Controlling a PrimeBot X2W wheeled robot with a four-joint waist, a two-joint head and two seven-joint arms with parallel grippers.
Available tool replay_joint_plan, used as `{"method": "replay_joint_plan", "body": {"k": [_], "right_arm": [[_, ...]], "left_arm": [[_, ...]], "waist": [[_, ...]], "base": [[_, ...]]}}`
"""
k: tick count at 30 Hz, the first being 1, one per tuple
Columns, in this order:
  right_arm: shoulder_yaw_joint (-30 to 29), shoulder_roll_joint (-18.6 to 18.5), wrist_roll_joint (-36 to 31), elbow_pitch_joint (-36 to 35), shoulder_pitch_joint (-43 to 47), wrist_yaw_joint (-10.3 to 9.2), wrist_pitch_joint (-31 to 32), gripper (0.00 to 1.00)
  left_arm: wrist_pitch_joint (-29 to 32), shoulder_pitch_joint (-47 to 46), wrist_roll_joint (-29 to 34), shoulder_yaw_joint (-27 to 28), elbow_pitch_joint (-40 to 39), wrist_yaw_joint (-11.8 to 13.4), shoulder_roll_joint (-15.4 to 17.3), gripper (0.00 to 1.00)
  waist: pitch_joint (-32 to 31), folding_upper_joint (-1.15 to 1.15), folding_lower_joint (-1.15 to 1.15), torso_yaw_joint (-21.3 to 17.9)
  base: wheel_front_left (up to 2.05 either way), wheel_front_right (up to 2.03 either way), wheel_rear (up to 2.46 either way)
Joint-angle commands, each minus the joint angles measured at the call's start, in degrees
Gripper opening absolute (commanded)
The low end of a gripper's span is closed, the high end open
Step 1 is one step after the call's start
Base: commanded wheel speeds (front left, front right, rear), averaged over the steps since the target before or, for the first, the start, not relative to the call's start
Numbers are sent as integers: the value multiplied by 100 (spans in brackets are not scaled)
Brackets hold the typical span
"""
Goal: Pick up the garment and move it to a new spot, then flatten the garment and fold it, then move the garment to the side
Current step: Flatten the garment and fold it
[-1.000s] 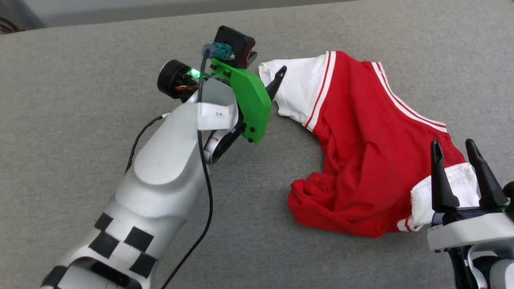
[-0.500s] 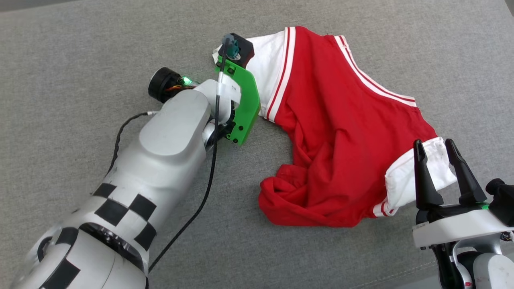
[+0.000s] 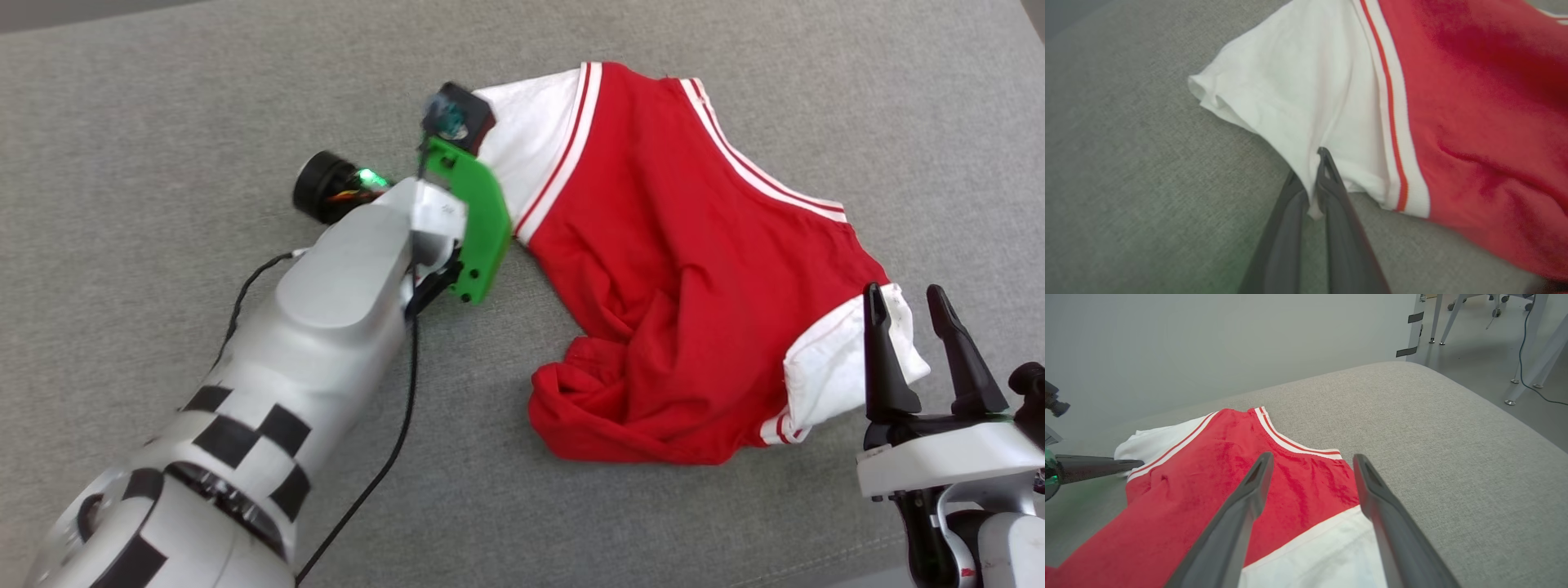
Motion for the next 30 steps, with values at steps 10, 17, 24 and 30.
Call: {"method": "replay_joint_plan", "body": {"k": [10, 17, 24, 30], "right_arm": [[-427, -9, -238, -124, 138, -4, 374, 100], [-602, -9, -367, -174, 263, -4, 580, 100], [-659, -9, -502, -252, 419, -4, 806, 100], [-663, -9, -624, -358, 556, -4, 1033, 100]], "left_arm": [[-1336, 1053, -155, 335, -809, 208, 931, 0], [-1625, 2448, -581, 745, -2122, 831, 1572, 0], [-1620, 4195, -1047, 1024, -3571, 1712, 1992, 0], [-1775, 5065, -1307, 1047, -4112, 2011, 1869, 0]], "waist": [[-850, 0, 0, 900], [-1148, 0, 0, 1241], [-1350, 0, 0, 1463], [-1503, 0, 0, 1539]], "base": [[0, 0, 0], [0, 0, 0], [0, 0, 0], [0, 0, 0]]}}
